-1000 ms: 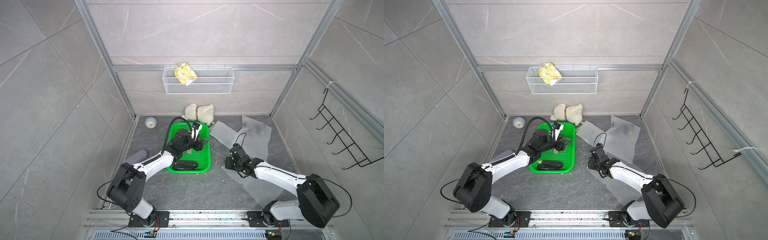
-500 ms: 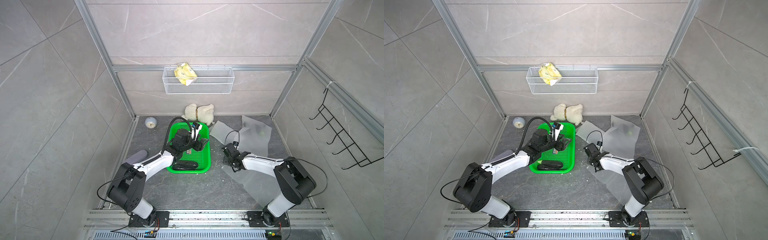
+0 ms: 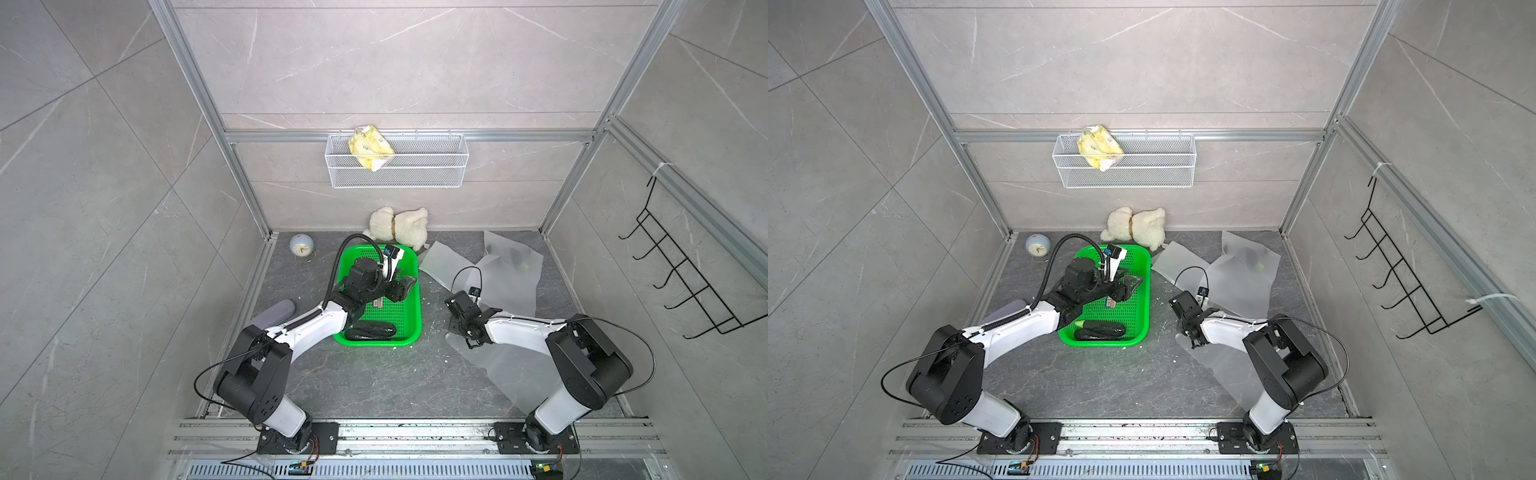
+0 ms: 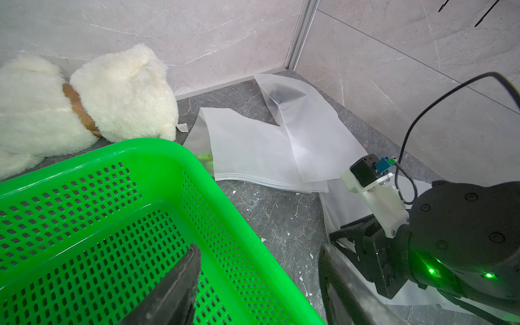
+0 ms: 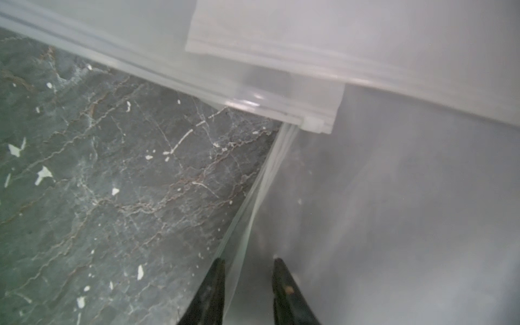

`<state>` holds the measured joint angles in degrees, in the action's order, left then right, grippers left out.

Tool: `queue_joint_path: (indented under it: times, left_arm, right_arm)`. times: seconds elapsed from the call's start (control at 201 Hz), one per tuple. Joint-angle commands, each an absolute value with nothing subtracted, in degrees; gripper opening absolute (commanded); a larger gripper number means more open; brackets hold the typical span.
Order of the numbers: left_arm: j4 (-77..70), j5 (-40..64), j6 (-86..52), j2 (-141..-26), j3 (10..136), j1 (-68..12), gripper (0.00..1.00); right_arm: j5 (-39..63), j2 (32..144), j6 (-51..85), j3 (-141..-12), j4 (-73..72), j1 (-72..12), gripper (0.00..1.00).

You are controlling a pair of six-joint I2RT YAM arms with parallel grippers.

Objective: Place the eggplant in a zip-top bag and seal the zipper
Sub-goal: Open the zipper of the food storage bag at the center of the board.

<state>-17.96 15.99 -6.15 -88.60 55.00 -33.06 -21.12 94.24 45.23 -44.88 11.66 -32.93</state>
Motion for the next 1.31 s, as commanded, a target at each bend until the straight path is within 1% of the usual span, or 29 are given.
queue_joint_path:
  times: [0.0, 0.035, 0.095, 0.174, 0.259, 0.423, 0.553, 0.851, 0.981, 1.12, 1.304]
  left_arm:
    - [-18.09, 15.52, -5.36, -88.24, 56.11, -32.7, 0.68]
    - [-18.19, 15.49, -5.34, -88.17, 56.09, -32.7, 0.68]
    - [-18.03, 15.51, -5.42, -88.24, 56.19, -32.74, 0.68]
    - [-17.83, 15.56, -5.36, -88.5, 56.5, -32.71, 0.68]
    - [-17.58, 15.7, -5.28, -88.73, 56.78, -32.7, 0.68]
    - [-16.84, 15.73, -5.38, -88.77, 57.21, -32.72, 0.68]
    - [-16.5, 16.13, -5.45, -88.65, 57.47, -32.74, 0.68]
    - [-13.48, 19.31, -6.8, -89.99, 60.16, -32.76, 0.68]
    - [-12.13, 20.79, -7.92, -90.85, 61.64, -32.85, 0.68]
    - [-10.03, 24.01, -9.33, -92.34, 64.07, -33.25, 0.68]
    - [-7.25, 28.8, -12.28, -95.3, 67.86, -34.36, 0.69]
  right_arm:
    - [-19.95, 93.31, 46.76, -42.01, 12.74, -33.22, 0.2]
    - [-19.87, 93.0, 46.78, -41.42, 12.5, -33.21, 0.13]
    - [-19.78, 92.46, 46.76, -40.49, 11.82, -33.23, 0.06]
    - [-19.56, 92.27, 46.63, -39.92, 11.34, -33.22, 0.02]
    - [-18.28, 92.14, 45.53, -39.81, 10.34, -33.22, 0.0]
    - [-14.43, 89.92, 42.12, -38.64, 6.84, -33.21, 0.0]
    - [-10.82, 85.43, 39.21, -36.38, 4.1, -33.23, 0.0]
    - [-0.95, 75.06, 32.99, -34.28, 3.78, -33.24, 0.0]
    - [3.29, 71.31, 28.41, -35.33, 5.01, -33.22, 0.0]
    - [5.59, 68.52, 23.4, -38.02, 7.7, -33.22, 0.0]
    - [8.1, 67.58, 18.8, -41.14, 8.83, -33.27, 0.0]
